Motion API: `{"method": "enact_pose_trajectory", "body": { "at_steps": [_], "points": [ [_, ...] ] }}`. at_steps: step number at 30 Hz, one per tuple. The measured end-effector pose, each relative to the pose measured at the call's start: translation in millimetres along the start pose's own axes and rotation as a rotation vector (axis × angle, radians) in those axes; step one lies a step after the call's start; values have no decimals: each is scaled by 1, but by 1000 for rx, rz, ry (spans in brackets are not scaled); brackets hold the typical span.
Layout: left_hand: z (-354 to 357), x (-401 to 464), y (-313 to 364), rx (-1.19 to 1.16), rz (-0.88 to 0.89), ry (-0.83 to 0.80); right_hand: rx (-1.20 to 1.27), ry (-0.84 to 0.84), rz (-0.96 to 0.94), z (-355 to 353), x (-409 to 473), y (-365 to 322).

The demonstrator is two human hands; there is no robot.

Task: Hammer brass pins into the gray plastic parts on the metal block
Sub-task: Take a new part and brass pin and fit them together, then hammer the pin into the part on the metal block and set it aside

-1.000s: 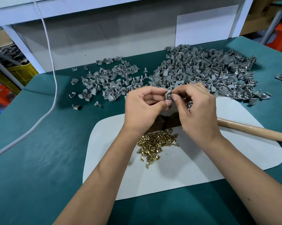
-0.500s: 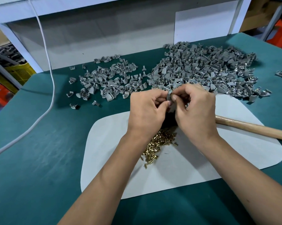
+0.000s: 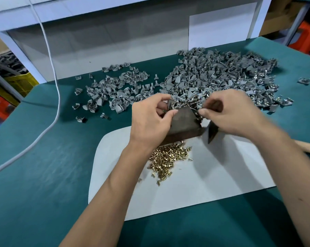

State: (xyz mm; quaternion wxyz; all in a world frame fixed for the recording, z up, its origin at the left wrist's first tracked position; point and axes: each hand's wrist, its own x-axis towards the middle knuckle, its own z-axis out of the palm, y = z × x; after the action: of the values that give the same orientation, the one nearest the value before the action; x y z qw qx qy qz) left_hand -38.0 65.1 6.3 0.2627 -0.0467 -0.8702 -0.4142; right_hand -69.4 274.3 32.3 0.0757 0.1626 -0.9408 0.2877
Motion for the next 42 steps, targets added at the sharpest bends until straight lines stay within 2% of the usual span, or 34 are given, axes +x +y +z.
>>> {"method": "enact_pose_trajectory", "body": {
  "at_steps": [3, 6, 11, 14, 18, 21, 23, 28, 33, 38, 40, 42],
  "points": [
    [-7, 5, -7, -39, -86, -6, -221, -235, 128, -18, 4, 29],
    [-11, 7, -12, -79, -97, -97, -307, -420, 169, -21, 2, 39],
    [-19, 8, -23, 52, 35, -249, -298, -370, 126, -16, -2, 42],
    [-20, 9, -29, -3, -42, -264, -264, -316, 124, -21, -2, 44],
    [-21, 9, -32, -159, -121, -273, 56, -171, 151, -27, -2, 34],
    [-23, 8, -32, -218, -167, -282, 118, -53, 40, -26, 0, 12],
    [-23, 8, -32, -225, -194, -293, 115, -21, -37, -20, -1, -6],
    [-23, 7, -31, -274, -250, -324, -70, -111, -135, -8, 3, -34],
    [-23, 8, -31, -289, -301, -332, -24, 85, -255, -4, 6, -44],
    [-24, 8, -30, -327, -311, -333, -347, -179, -151, 2, 11, -46],
    [-23, 8, -30, -329, -325, -327, -375, -120, -170, -9, 16, -46],
    [-23, 9, -30, -328, -339, -327, -236, 53, -217, -10, 14, -48]
  ]
}}
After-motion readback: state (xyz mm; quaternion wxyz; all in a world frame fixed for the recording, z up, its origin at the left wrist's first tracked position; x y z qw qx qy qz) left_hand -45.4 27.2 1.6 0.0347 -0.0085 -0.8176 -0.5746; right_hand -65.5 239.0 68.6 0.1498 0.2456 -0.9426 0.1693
